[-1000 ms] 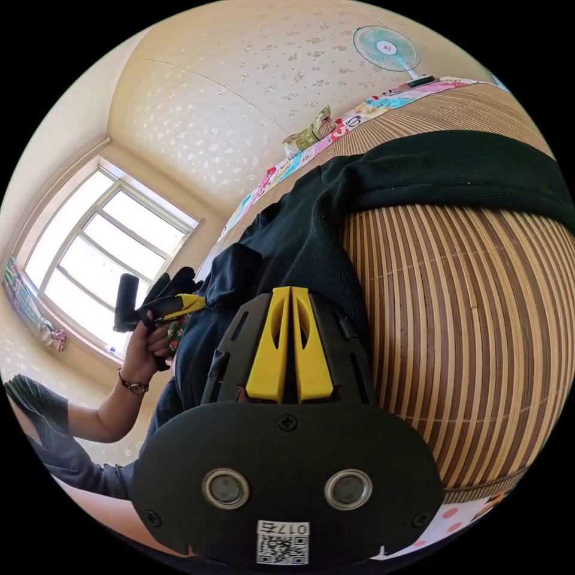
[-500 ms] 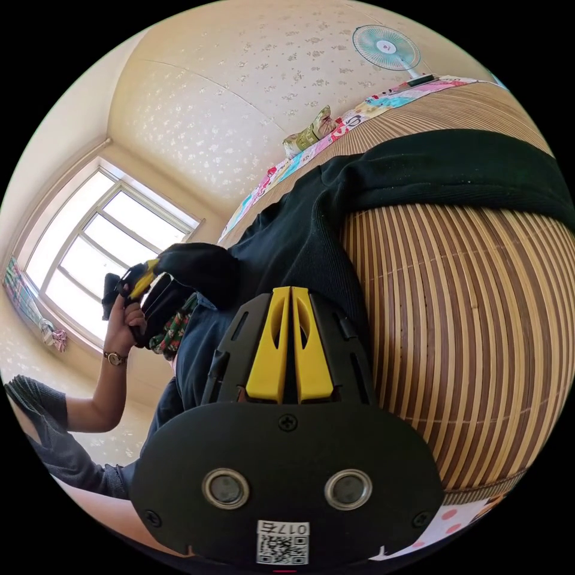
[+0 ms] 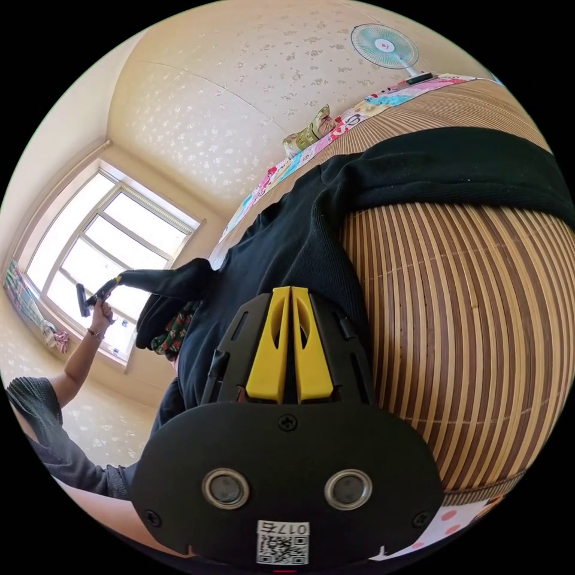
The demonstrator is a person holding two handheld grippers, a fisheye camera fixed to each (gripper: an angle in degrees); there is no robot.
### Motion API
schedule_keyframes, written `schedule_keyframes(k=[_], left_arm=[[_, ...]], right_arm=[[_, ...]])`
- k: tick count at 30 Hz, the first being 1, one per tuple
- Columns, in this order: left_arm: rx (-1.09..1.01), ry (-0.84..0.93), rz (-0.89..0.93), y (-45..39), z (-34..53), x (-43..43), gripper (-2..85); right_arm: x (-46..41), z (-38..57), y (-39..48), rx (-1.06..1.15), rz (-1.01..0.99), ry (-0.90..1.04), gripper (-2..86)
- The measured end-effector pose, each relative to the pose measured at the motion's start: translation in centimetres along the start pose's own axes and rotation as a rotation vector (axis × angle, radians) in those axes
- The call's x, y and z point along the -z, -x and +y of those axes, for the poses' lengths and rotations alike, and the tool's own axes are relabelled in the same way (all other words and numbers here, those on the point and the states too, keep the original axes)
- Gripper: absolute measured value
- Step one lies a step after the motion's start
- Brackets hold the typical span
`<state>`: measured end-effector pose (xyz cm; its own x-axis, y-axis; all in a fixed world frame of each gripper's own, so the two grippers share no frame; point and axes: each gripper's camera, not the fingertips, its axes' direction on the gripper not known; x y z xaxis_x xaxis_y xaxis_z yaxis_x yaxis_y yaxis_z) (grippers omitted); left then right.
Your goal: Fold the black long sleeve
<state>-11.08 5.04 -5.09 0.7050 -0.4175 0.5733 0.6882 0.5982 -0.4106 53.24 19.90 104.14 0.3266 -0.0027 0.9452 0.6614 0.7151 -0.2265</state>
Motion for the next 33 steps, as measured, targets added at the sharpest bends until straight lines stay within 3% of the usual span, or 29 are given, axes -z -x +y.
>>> schedule_keyframes(k=[4,8,17,25,30,33], left_arm=[[0.14,0.107,-0.059,5.9,2.6,-1.1,3.5],[0.156,0.037,-0.033,4.0,3.2,-1.1,3.5],[-0.171,-0.009,0.23,-19.0,-10.3,-8.6,3.4],[-0.276,0.063,0.59,-41.7,-17.9,-25.2,3.3],[-0.202,0.13,0.78,-46.8,-17.0,-33.8,1.7],[-0.212,0.293,0.799,-48.1,-16.7,-38.5,8.0]], right_arm=[[0.0,0.1,0.2,-0.001,0.0,0.0,0.3],[0.0,0.1,0.3,-0.002,-0.001,0.0,0.3],[0.0,0.0,0.7,-0.003,-0.001,0.0,0.4],[0.1,-0.3,0.9,-0.002,-0.001,-0.002,0.3],[0.1,-0.6,0.9,0.002,-0.001,-0.003,0.3],[0.1,-1.0,0.9,0.001,-0.003,-0.003,0.3]])
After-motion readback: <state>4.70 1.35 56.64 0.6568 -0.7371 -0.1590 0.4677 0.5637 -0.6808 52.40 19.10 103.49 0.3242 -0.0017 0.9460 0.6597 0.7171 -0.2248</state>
